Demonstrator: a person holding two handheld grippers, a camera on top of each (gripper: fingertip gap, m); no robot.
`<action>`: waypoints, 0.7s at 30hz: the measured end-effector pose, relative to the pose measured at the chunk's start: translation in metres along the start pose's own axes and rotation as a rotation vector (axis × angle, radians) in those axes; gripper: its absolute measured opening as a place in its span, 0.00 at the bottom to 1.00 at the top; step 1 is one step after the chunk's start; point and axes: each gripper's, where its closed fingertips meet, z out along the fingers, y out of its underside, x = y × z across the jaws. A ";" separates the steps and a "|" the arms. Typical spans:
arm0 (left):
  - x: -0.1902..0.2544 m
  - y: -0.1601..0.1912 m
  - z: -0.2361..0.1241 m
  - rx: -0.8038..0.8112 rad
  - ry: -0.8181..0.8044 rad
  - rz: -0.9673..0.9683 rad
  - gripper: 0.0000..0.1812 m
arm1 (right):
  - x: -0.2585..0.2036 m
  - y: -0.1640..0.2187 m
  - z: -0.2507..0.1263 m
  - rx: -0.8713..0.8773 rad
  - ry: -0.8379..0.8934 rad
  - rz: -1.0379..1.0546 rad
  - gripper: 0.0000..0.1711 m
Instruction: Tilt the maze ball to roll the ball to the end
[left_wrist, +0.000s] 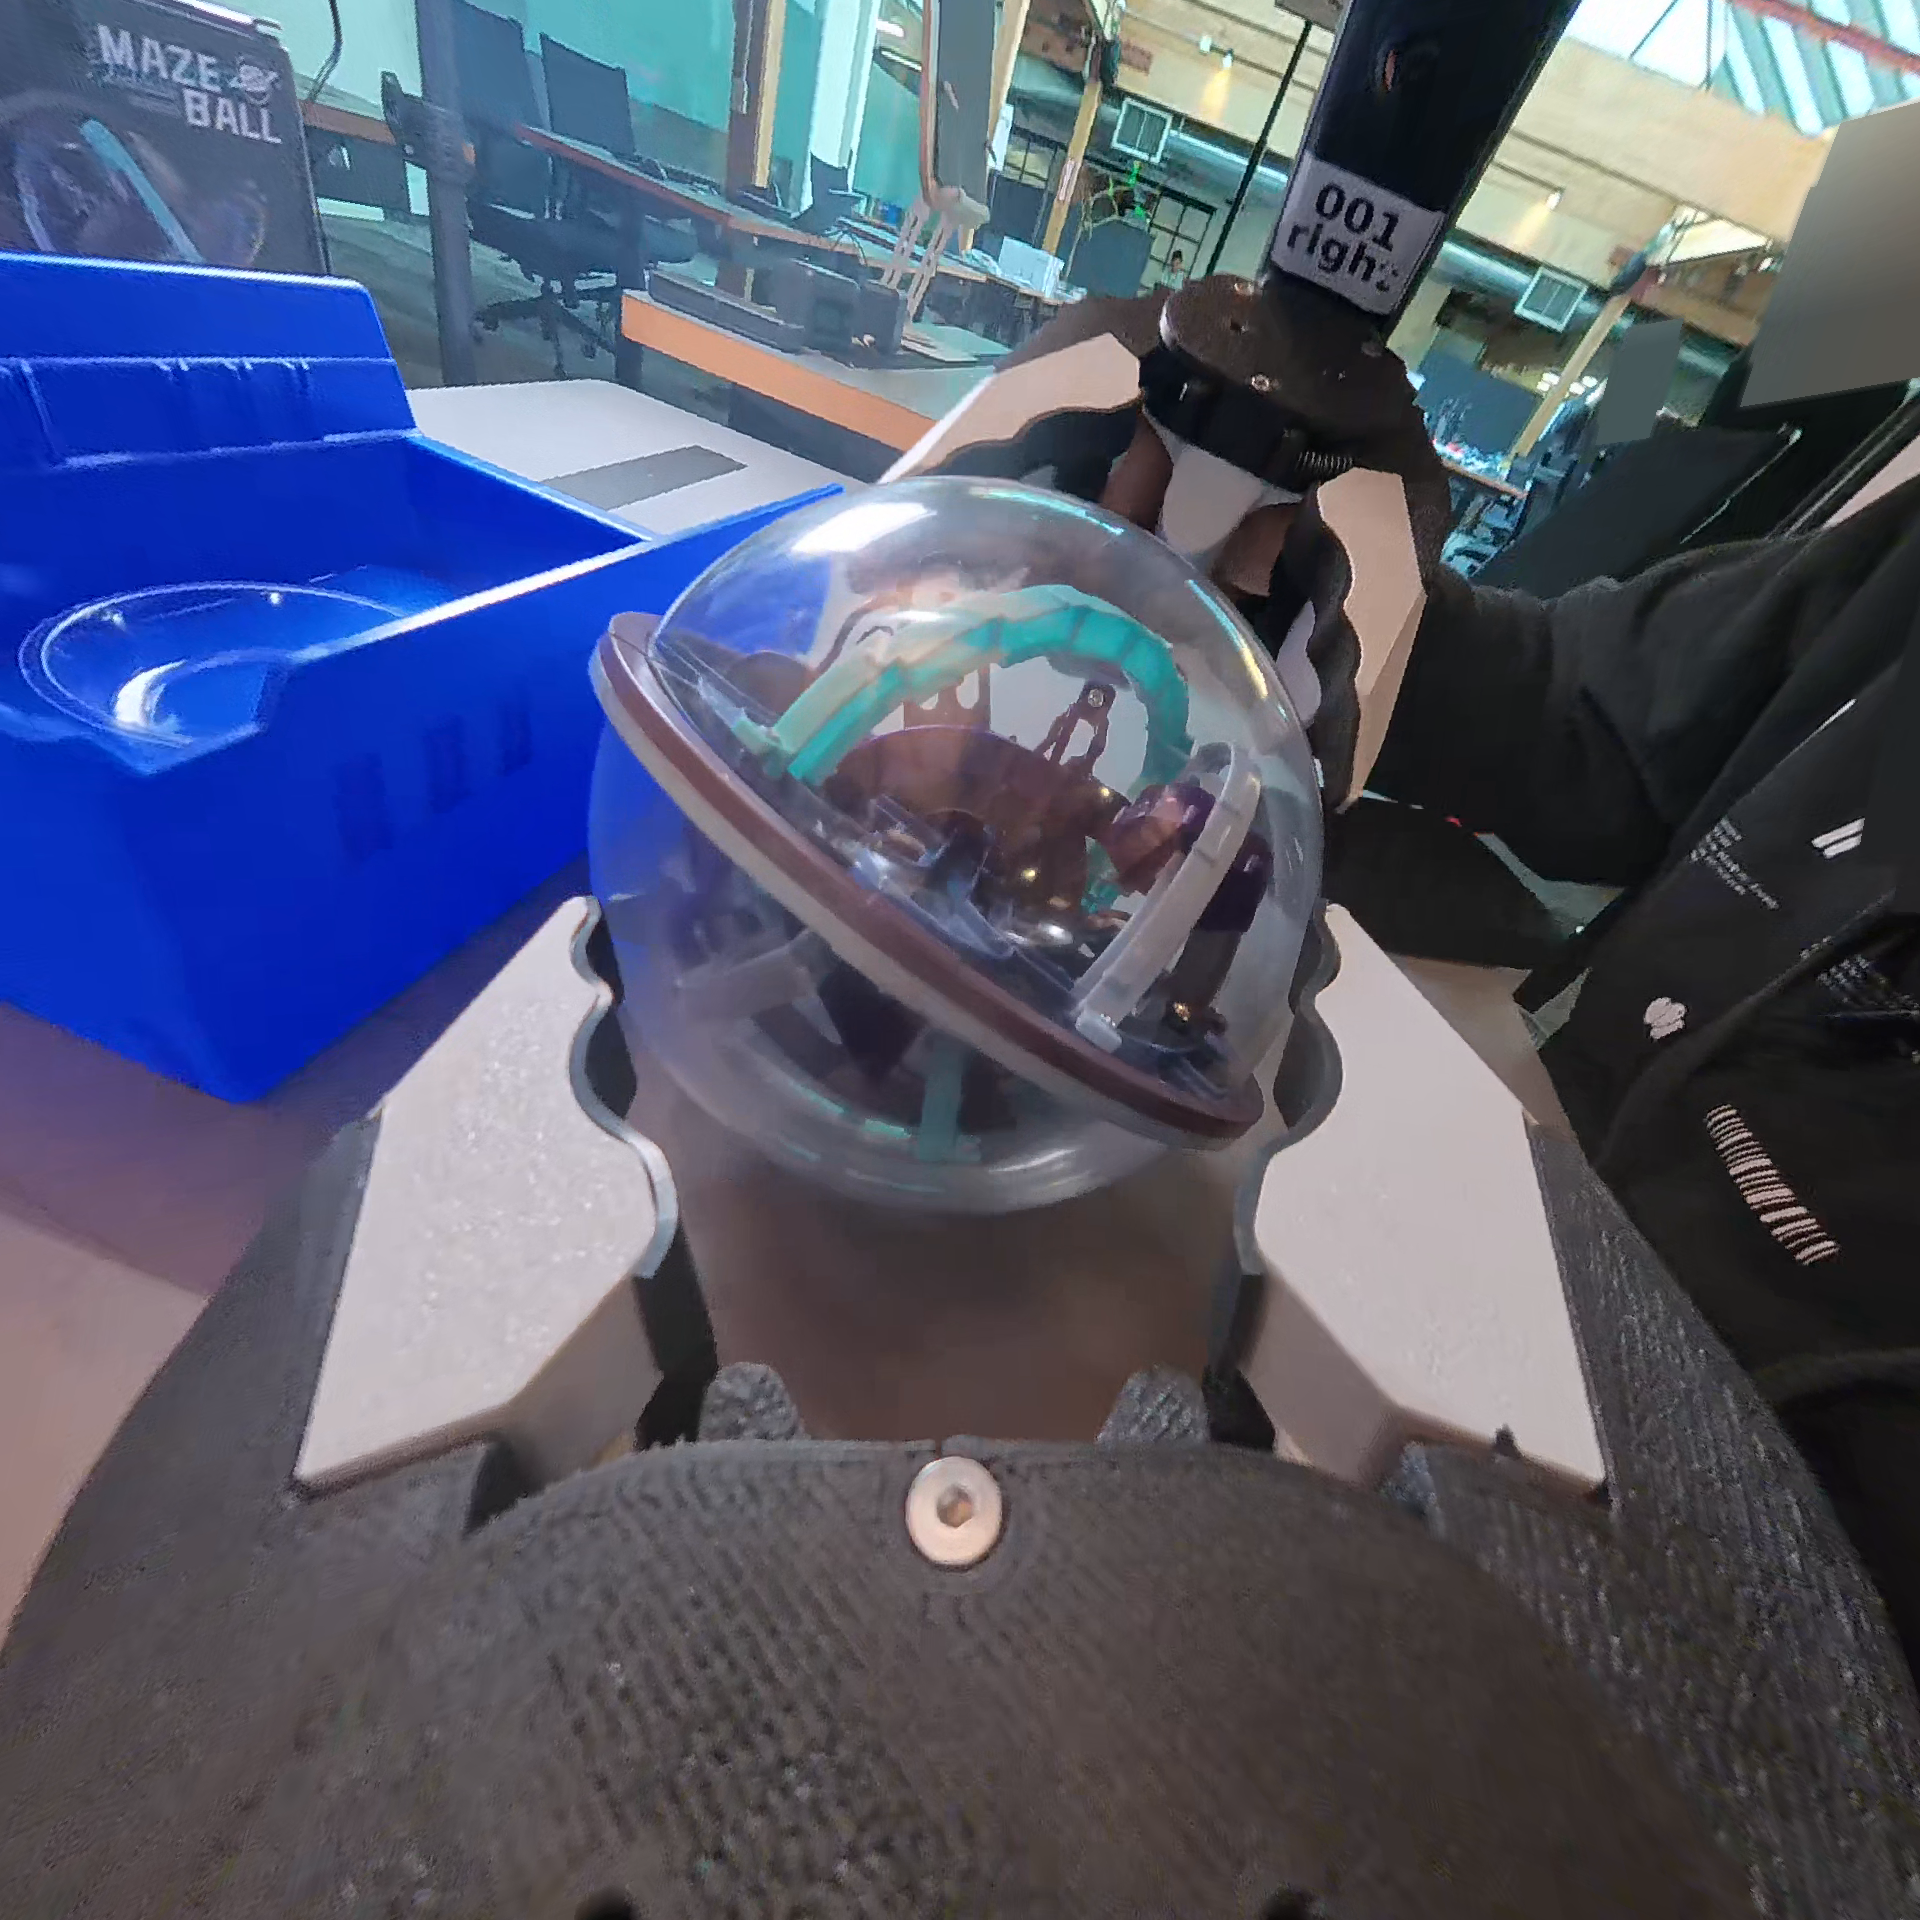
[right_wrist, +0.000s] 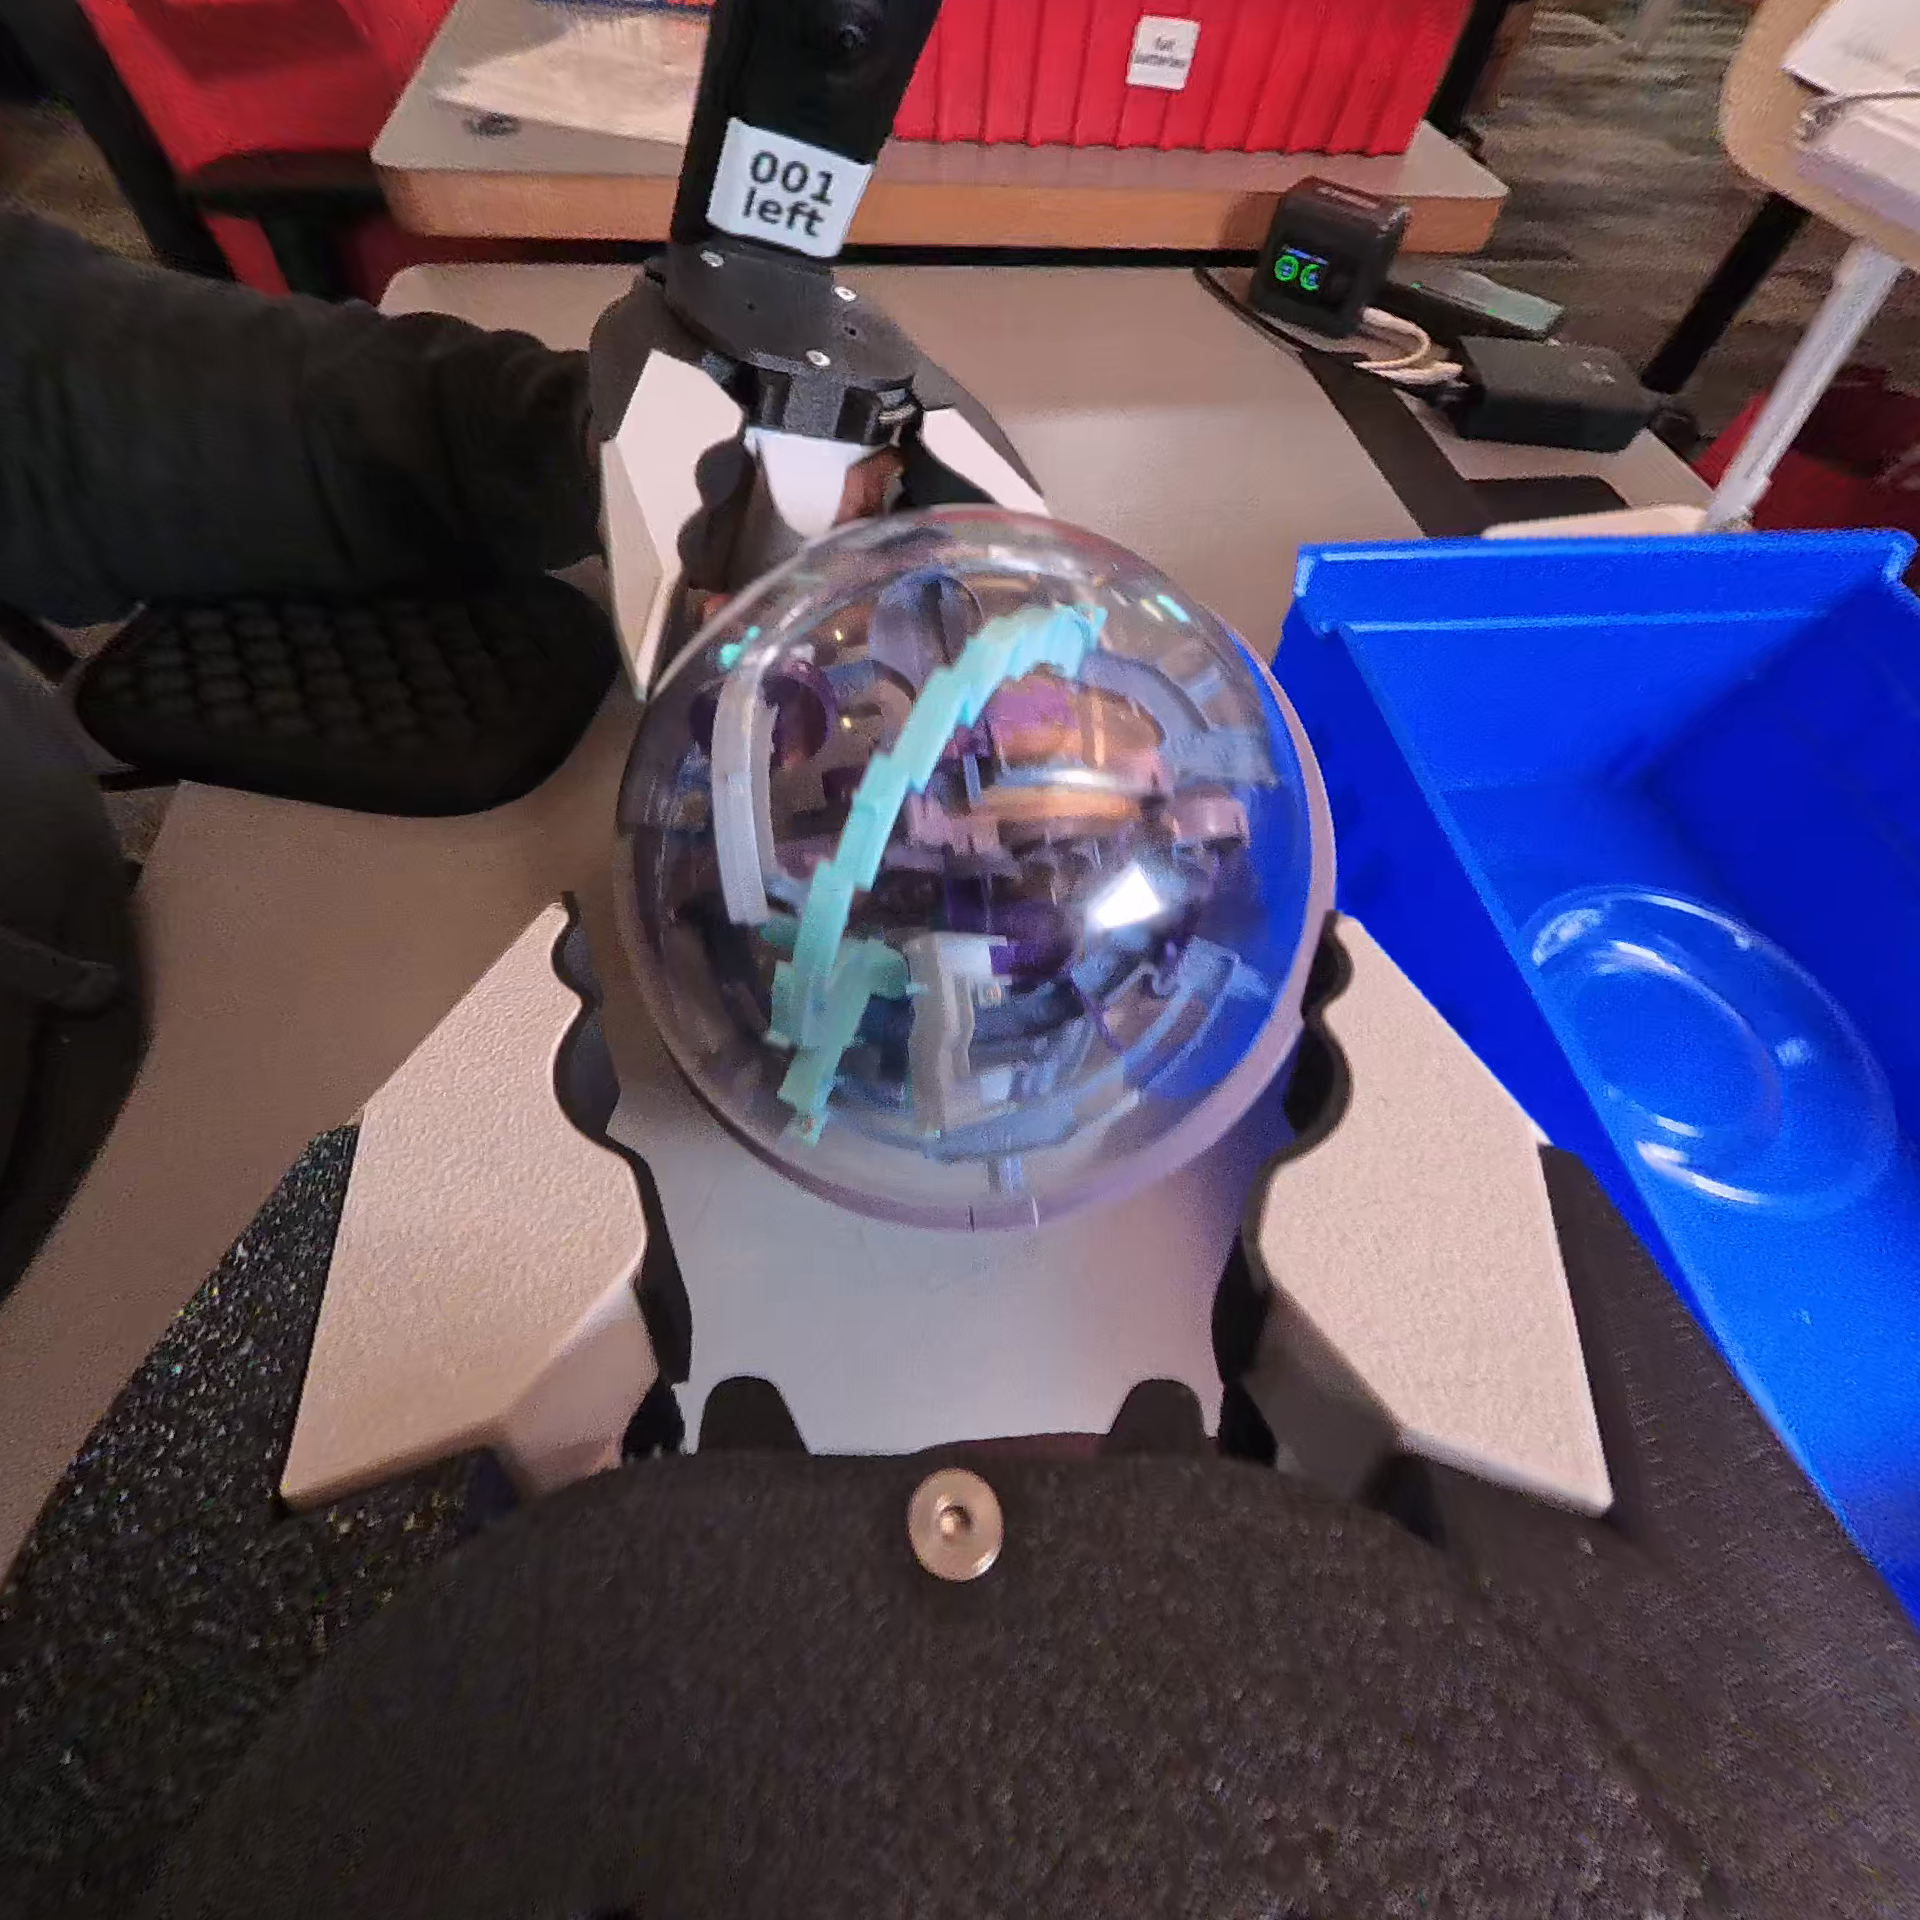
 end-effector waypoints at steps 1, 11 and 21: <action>-0.001 0.001 -0.001 0.004 0.001 -0.017 0.70 | 0.002 0.004 -0.004 0.005 0.019 0.014 0.77; 0.004 0.044 0.012 -0.186 0.028 -0.034 0.64 | 0.003 0.031 -0.005 -0.011 0.095 0.002 0.77; 0.001 0.023 0.011 -0.081 -0.033 0.072 0.73 | 0.002 0.026 0.001 -0.034 0.062 -0.073 0.77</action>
